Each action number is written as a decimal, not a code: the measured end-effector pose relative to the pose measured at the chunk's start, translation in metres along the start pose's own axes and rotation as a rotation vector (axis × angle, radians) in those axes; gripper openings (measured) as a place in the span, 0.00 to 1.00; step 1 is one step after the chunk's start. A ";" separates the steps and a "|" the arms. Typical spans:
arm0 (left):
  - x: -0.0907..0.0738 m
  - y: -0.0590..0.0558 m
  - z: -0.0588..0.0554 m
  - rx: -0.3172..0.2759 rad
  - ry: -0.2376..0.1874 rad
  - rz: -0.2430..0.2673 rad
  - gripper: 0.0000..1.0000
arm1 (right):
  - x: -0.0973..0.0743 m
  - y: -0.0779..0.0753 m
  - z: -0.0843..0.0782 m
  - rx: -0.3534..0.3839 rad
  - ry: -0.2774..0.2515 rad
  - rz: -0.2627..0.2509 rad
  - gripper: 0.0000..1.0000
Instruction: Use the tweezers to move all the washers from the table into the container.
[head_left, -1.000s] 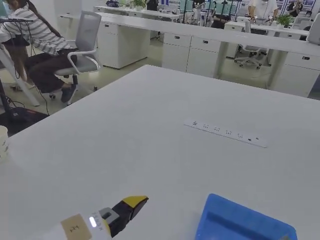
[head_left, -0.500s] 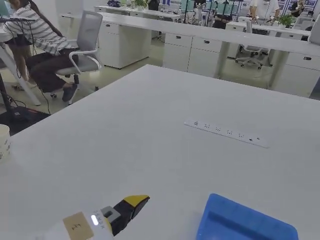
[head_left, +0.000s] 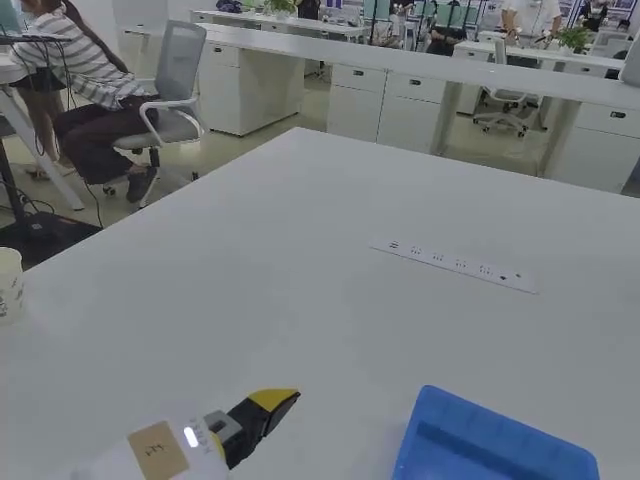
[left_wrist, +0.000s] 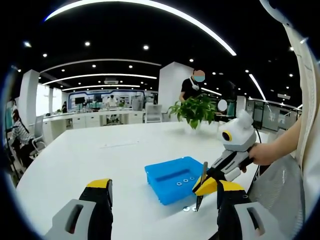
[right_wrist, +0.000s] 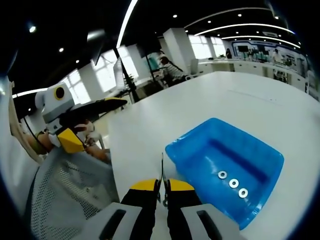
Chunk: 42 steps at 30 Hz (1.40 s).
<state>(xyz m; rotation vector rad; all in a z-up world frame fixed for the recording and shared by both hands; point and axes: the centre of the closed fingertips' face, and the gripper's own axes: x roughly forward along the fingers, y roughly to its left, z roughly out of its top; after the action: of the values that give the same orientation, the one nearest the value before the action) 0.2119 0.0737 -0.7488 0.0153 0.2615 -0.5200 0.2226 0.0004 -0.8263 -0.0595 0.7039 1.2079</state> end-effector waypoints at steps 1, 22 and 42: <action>0.000 0.000 0.000 0.000 0.000 -0.001 0.88 | 0.000 0.000 0.001 -0.012 -0.001 -0.004 0.04; 0.000 -0.001 0.000 0.001 0.004 -0.006 0.88 | 0.000 0.010 -0.002 -0.214 0.023 -0.017 0.04; 0.000 0.000 0.000 0.001 0.004 -0.006 0.87 | 0.004 0.018 -0.010 -0.384 0.090 -0.021 0.02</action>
<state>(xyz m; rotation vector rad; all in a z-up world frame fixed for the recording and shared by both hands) 0.2122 0.0738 -0.7493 0.0165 0.2652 -0.5262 0.2030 0.0063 -0.8299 -0.4415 0.5399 1.3127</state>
